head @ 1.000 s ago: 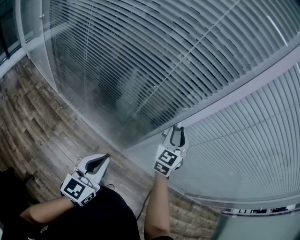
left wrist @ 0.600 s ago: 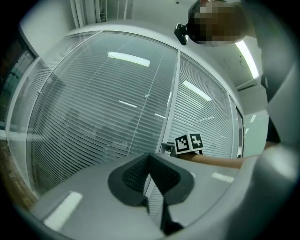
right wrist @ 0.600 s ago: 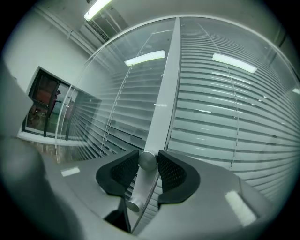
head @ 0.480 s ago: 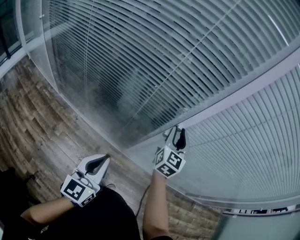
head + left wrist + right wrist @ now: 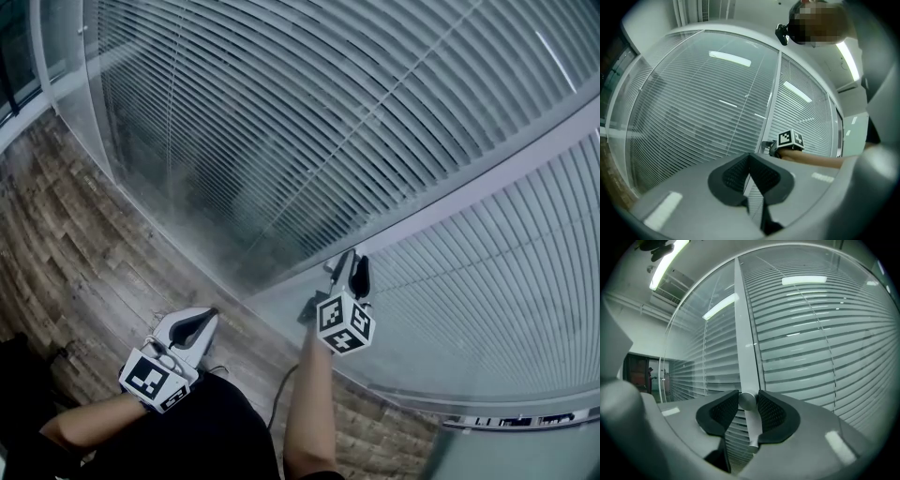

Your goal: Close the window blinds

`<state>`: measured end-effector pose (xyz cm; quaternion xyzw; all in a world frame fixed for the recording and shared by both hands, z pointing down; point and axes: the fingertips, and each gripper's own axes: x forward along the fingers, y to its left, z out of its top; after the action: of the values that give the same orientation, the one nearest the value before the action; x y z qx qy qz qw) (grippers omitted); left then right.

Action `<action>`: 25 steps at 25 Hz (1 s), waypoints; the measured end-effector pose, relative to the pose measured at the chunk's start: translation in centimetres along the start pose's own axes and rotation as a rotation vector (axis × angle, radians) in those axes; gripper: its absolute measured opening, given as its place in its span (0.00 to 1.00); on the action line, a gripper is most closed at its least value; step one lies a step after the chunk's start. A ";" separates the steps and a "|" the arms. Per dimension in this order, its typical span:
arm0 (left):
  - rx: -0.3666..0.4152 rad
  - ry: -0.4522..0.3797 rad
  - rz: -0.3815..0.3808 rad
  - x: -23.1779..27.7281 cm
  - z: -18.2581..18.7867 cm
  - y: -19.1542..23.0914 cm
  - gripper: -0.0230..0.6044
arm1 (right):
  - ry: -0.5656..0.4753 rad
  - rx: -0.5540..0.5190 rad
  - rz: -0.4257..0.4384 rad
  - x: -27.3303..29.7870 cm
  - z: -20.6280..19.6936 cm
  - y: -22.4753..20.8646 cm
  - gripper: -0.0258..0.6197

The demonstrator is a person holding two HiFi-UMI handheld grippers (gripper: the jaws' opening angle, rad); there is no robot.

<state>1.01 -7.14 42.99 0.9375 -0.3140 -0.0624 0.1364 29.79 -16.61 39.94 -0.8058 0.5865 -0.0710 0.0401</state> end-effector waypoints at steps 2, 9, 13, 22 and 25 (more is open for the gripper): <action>-0.011 0.005 0.001 0.0 -0.2 0.2 0.04 | -0.005 0.005 0.005 0.1 0.1 0.0 0.25; -0.026 0.013 0.012 -0.3 -0.4 0.5 0.04 | 0.039 -0.362 0.053 -0.2 -0.3 1.1 0.30; -0.032 0.022 0.015 -0.4 -0.7 0.7 0.04 | 0.044 -0.666 0.031 -0.6 -1.0 2.1 0.29; -0.047 0.018 0.029 -0.5 -0.5 0.8 0.04 | 0.051 -0.809 -0.025 -0.1 -0.7 2.0 0.22; -0.042 0.019 0.025 -0.4 -0.5 0.8 0.04 | 0.048 -0.739 -0.022 0.1 -0.4 2.0 0.24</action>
<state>0.37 -7.36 43.71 0.9310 -0.3229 -0.0583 0.1599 27.88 -17.27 40.08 -0.7703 0.5647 0.1262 -0.2681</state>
